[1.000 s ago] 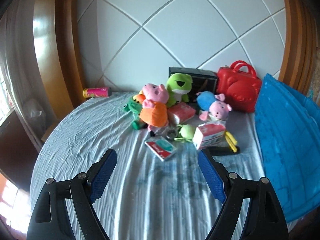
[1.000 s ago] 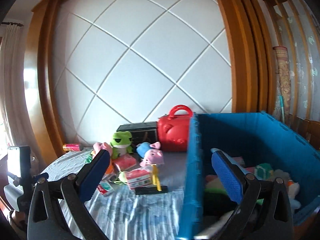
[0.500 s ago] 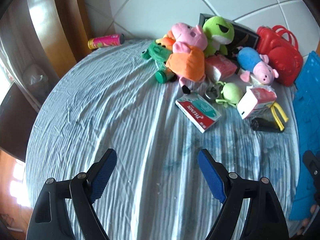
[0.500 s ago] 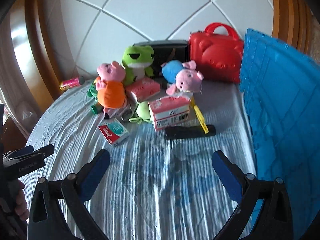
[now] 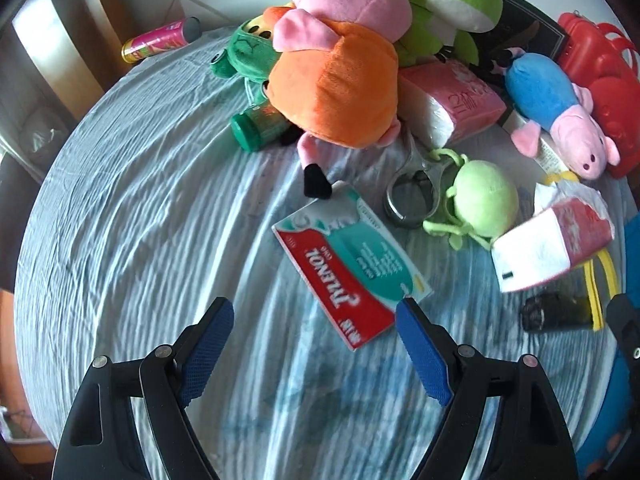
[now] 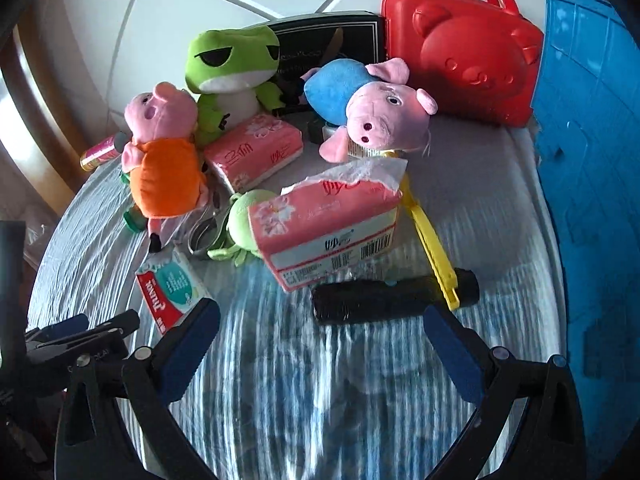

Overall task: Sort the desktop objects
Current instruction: 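Grasp the Tylenol box with the left tool while the right tool grasps the pink tissue box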

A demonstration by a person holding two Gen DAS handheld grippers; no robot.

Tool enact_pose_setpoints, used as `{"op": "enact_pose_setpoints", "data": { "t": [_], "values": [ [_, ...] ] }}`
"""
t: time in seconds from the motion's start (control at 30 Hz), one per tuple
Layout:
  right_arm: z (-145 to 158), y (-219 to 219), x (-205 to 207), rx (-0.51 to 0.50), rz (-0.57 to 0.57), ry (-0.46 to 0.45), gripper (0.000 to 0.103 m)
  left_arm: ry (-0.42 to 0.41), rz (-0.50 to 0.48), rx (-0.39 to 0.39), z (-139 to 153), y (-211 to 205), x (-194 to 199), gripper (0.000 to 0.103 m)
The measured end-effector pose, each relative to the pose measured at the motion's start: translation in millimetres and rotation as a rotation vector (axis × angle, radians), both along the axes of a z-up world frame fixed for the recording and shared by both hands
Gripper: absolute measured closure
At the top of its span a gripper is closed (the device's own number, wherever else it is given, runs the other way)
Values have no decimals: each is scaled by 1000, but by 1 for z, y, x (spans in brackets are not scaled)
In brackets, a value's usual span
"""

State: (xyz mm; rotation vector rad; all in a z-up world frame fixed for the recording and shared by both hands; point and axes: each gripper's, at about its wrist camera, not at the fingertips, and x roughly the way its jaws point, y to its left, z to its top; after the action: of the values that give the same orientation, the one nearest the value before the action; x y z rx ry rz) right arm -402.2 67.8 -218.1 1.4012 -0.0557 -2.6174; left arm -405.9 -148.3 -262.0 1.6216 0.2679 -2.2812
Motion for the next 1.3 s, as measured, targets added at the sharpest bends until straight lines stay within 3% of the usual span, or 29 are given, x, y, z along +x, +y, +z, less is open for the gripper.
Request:
{"op": "enact_pose_setpoints", "data": {
  "t": [0.17,0.33,0.4,0.43,0.57,0.63,0.77,1.03,1.13,1.23,1.3],
  "values": [
    [-1,1,-53,-13,-63,8,0,-56,33,-4,-25,-1,-45,19],
    [-21,-11,-91,-1,-101,-7,0,-86,59,-28,-45,4,-61,17],
    [-33,-15,-93,41,-94,-30,0,-83,50,-58,-49,8,-60,15],
    [-39,-17,-93,61,-88,-43,0,-81,52,-37,-50,7,-56,15],
    [-51,6,-76,-67,-113,-90,0,-81,49,41,-51,3,-37,15],
    [-50,13,-65,-63,-107,-101,0,-77,23,56,-50,4,-25,15],
    [-48,20,-45,10,-95,-128,0,-50,-76,20,-42,15,-2,30],
    [-29,31,-8,40,-63,-103,0,-21,-245,-58,-38,46,21,30],
    [-19,24,-11,6,-34,-69,0,-17,-243,-88,-35,41,23,30],
    [-27,19,-33,34,-72,-60,0,-18,-205,-111,-32,23,22,30],
    [-37,17,-53,-1,-81,-73,0,-16,-178,-111,-30,11,22,30]
  ]
}}
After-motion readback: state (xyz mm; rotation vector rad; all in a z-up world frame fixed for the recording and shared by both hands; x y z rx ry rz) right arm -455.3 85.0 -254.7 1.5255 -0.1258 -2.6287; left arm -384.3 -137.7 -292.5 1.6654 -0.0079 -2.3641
